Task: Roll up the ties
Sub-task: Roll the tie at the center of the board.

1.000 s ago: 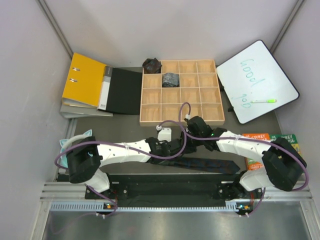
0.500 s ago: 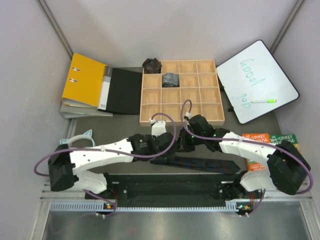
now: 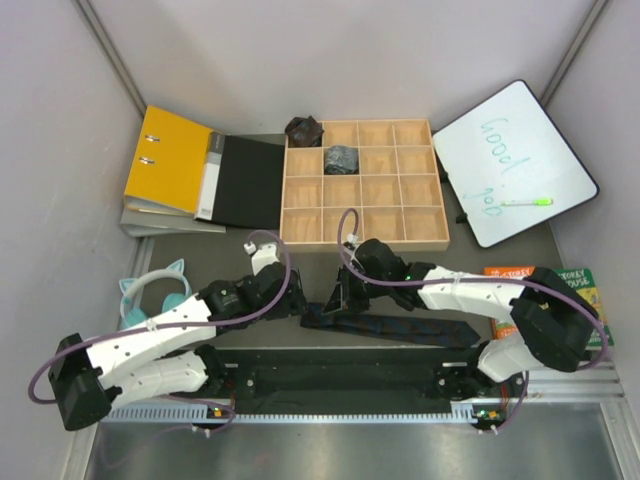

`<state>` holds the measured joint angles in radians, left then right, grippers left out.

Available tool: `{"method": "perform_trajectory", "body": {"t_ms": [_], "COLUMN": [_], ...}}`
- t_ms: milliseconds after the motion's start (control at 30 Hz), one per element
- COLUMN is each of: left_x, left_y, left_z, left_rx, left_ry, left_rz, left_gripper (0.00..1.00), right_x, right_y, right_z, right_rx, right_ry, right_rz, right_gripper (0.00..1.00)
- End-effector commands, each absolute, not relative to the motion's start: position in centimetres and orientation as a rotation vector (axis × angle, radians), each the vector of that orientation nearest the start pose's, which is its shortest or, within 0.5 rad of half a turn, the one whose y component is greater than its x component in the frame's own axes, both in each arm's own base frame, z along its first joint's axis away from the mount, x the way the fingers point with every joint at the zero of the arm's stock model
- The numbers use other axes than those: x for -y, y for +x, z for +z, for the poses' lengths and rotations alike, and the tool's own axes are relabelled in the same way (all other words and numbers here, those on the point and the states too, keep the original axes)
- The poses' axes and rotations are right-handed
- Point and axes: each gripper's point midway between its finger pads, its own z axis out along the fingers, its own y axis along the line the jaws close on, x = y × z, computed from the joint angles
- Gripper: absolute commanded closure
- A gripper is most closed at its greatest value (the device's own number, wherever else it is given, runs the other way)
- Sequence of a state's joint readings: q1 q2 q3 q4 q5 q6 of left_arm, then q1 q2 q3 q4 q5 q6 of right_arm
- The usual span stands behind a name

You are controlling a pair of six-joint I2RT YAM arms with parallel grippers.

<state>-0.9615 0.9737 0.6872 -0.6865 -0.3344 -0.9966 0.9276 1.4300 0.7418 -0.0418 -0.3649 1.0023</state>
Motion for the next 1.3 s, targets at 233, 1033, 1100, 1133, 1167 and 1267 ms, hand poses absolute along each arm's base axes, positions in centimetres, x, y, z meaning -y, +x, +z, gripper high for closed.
{"method": "perform_trajectory", "body": {"t_ms": [233,1033,1100,1133,1167,1267], "left_x": [19.9,22.6,23.0,23.2,23.2,23.4], "left_y": [16.3,16.1,16.2,16.0,16.0,15.9], "left_z": [9.7,6.1,5.9,5.7,5.5,4.9], "left_rx": [-2.483,-2.483,-2.478,-2.481,-2.480,-2.485], "left_ry": [-0.140,-0.061,-0.055,-0.044,-0.038,-0.027], "left_rz": [-0.518,-0.668,-0.691,-0.702,-0.707,-0.715], "left_gripper": [0.21,0.29,0.31,0.32,0.32,0.35], "right_x": [-36.2,-33.1,-33.3,-33.2,-33.2,-33.1], "right_y": [15.4,14.8,14.9,14.9,14.9,14.9], "right_z": [7.9,3.3,3.4,3.2,3.2,3.0], "right_rx": [-2.671,-2.777,-2.761,-2.766,-2.767,-2.772], "right_ry": [-0.147,-0.115,-0.119,-0.119,-0.118,-0.115], "right_rz": [1.197,1.052,1.068,1.065,1.063,1.056], "right_gripper": [0.88,0.89,0.89,0.89,0.89,0.89]}}
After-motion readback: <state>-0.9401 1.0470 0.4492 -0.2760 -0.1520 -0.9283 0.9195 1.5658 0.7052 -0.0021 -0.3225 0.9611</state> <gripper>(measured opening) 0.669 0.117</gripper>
